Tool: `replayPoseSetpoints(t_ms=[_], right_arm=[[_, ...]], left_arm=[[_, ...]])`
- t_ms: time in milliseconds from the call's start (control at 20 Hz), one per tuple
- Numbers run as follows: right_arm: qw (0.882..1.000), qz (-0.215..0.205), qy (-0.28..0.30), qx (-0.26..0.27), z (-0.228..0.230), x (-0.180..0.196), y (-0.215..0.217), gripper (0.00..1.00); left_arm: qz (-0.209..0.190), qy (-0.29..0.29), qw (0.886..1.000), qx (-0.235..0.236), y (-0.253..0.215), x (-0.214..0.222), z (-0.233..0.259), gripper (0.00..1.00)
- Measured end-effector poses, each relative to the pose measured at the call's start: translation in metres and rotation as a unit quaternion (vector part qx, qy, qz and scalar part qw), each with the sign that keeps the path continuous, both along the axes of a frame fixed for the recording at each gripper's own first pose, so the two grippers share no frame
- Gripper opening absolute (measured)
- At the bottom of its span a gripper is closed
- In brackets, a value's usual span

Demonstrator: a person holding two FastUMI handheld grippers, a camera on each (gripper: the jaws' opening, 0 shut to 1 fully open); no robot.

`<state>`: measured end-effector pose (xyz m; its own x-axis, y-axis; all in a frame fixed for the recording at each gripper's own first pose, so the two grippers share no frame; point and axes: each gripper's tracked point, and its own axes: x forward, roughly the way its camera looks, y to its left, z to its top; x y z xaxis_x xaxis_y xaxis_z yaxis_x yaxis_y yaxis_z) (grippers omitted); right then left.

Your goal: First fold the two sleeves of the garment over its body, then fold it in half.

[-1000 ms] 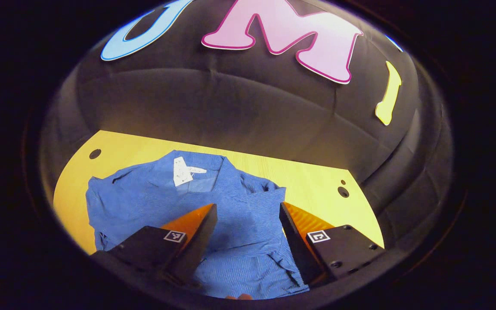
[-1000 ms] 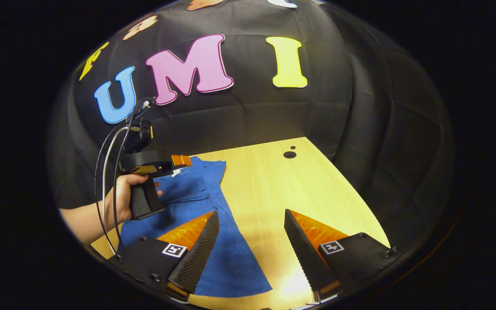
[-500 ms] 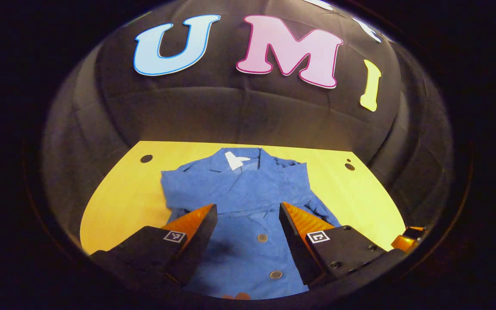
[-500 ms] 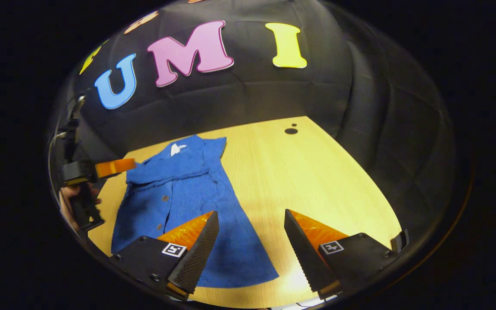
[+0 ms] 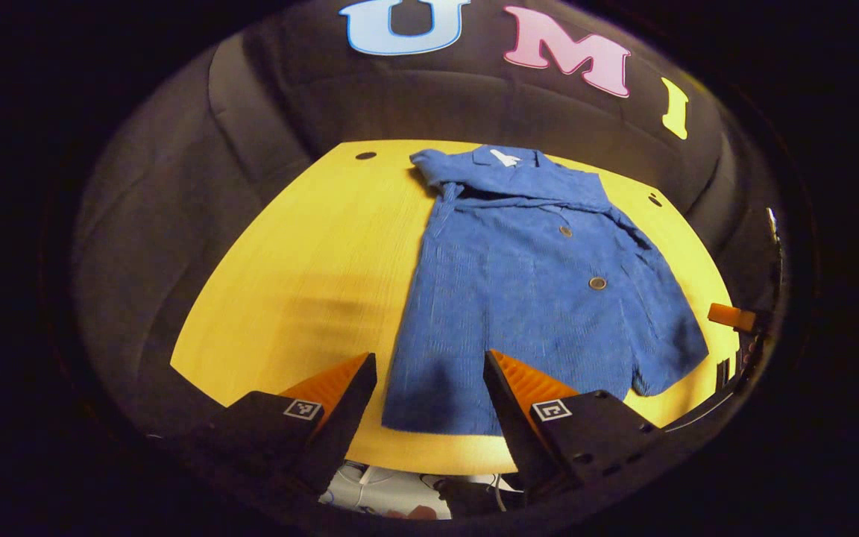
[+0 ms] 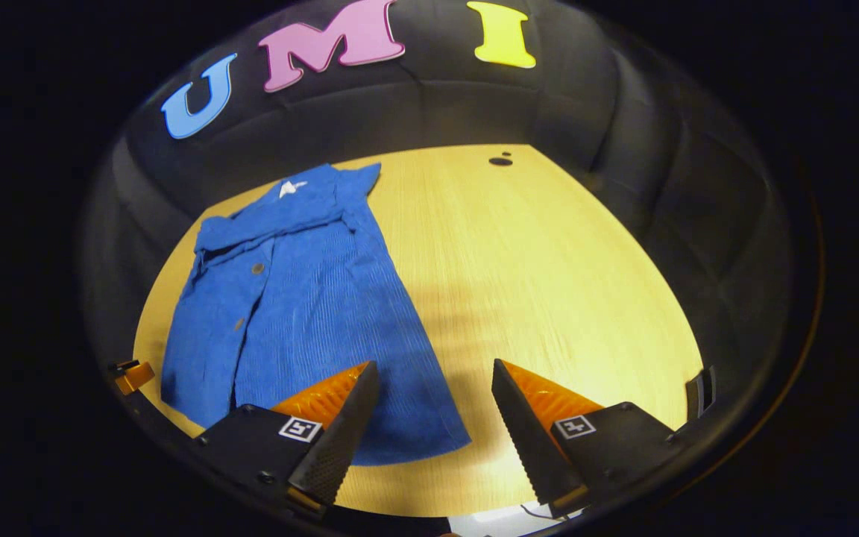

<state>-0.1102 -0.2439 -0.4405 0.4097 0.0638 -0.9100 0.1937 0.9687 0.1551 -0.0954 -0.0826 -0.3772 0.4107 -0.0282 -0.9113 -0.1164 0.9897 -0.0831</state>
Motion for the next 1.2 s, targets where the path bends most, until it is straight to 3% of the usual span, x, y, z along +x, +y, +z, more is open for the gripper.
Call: replayPoseSetpoints(t_ms=[300,500,550,650,750,800,850,950,1000,1050,1150,1200], right_arm=[[0.998,0.002,0.055,0.012,-0.025,-0.029,0.010,0.98],[0.998,0.002,0.062,0.009,-0.029,-0.032,0.011,0.98],[0.998,0.009,0.063,0.002,-0.029,-0.031,0.011,0.92],[0.996,0.044,0.072,-0.018,-0.033,-0.035,0.012,0.98],[0.996,0.040,0.077,-0.016,-0.033,-0.034,0.019,0.85],[0.996,0.027,0.082,-0.015,-0.033,-0.032,0.021,0.89],[0.996,0.020,0.089,-0.016,-0.033,-0.033,0.021,0.72],[0.995,0.016,0.097,-0.010,-0.036,-0.030,0.026,0.73],[0.995,0.016,0.097,-0.008,-0.033,-0.028,0.027,0.72],[0.995,0.017,0.100,-0.012,-0.033,-0.027,0.028,0.38],[0.995,0.025,0.099,0.002,-0.032,-0.029,0.035,0.35],[0.995,0.017,0.099,-0.001,-0.034,-0.026,0.034,0.22]], left_arm=[[0.000,0.051,0.999,-0.010,-0.004,-0.030,-0.036,0.85],[-0.006,0.046,0.999,-0.006,-0.005,-0.028,-0.039,0.86],[-0.009,0.049,0.999,-0.004,-0.007,-0.028,-0.037,0.85],[-0.017,0.046,0.999,-0.005,-0.011,-0.025,-0.036,0.82],[-0.019,0.045,0.999,-0.007,-0.012,-0.020,-0.037,0.81],[-0.018,0.049,0.999,-0.012,-0.013,-0.019,-0.037,0.82],[-0.019,0.049,0.999,-0.013,-0.016,-0.017,-0.038,0.75],[-0.024,0.053,0.998,-0.015,-0.018,-0.018,-0.034,0.59],[-0.031,0.052,0.998,-0.016,-0.018,-0.019,-0.035,0.57],[-0.029,0.045,0.998,-0.027,-0.020,-0.020,-0.027,0.56],[-0.011,0.039,0.998,-0.041,-0.027,-0.013,-0.034,0.20],[-0.003,0.042,0.998,-0.046,-0.028,-0.012,-0.035,0.16]])
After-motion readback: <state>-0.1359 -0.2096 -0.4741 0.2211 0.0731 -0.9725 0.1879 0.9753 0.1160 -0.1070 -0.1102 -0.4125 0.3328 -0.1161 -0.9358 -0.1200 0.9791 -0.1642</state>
